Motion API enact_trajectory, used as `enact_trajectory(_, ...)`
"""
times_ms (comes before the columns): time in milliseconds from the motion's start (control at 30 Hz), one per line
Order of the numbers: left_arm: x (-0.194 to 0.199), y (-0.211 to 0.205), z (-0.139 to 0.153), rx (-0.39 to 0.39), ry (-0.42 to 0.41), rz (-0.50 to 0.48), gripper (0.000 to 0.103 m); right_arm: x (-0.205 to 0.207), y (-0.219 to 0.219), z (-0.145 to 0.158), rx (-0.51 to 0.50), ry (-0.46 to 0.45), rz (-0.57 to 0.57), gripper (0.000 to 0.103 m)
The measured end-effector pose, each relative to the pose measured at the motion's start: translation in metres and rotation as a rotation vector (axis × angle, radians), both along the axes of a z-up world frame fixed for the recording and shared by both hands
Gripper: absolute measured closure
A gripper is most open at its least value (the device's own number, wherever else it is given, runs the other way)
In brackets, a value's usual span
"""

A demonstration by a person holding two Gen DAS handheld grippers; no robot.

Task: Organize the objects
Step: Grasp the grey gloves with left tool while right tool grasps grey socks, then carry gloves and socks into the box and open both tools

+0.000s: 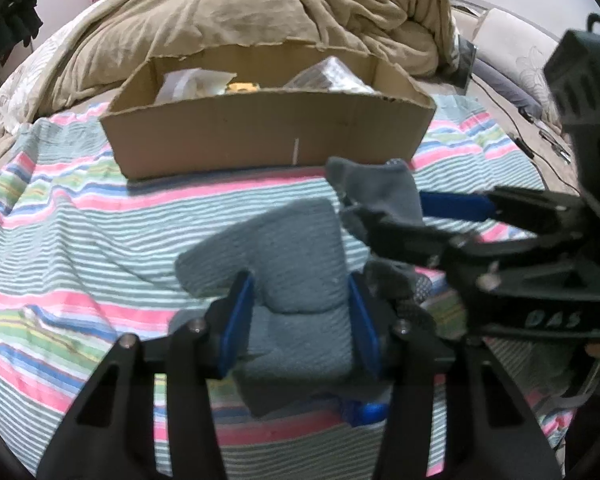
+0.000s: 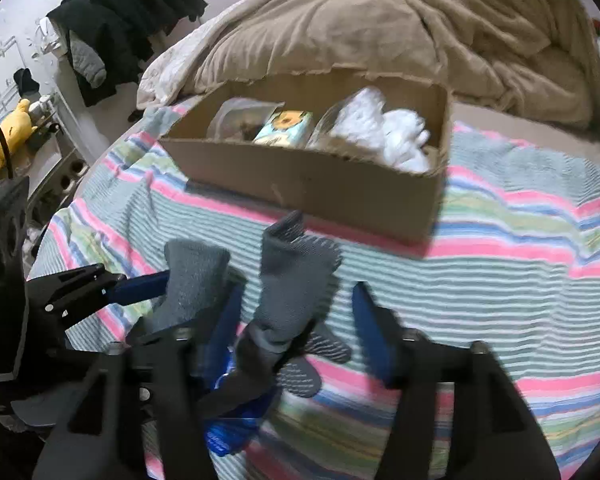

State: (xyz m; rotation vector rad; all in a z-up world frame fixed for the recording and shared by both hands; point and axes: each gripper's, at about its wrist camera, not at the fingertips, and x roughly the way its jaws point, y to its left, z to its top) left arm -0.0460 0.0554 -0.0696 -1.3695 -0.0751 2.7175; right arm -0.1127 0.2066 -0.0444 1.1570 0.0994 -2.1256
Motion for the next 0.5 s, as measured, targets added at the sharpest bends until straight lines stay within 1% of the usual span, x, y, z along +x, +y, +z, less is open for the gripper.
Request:
enact_trajectory(67,0.002,0.000,0.001,0.004,0.003,-0.002,0.055,-0.001,-0.005,-0.006,0.015,-0.011,0.009,0.042)
enact_trajectory(100,0.004,-0.001,0.001,0.004,0.005,-0.004,0.055,-0.002,-0.008,-0.011,0.029,-0.021,0.010,0.044)
enact_trajectory(133,0.006,-0.002,0.002,0.009,0.007,-0.004,0.055,-0.002,-0.009,-0.014,0.034,-0.029,0.009,0.059)
enact_trajectory(167,0.007,-0.002,0.003,0.013,0.010,-0.004,0.055,-0.002,-0.010,-0.015,0.039,-0.033,0.010,0.071)
enact_trajectory(200,0.009,-0.004,0.006,0.016,0.018,-0.002,0.055,-0.001,-0.009,-0.013,0.035,-0.031,0.011,0.071)
enact_trajectory(267,0.011,-0.009,0.011,0.025,0.031,0.006,0.055,0.003,-0.006,-0.006,0.020,-0.018,0.007,0.075)
enact_trajectory(500,0.014,-0.022,0.028,0.044,0.070,0.020,0.056,0.008,0.003,0.035,-0.022,0.062,-0.017,0.075)
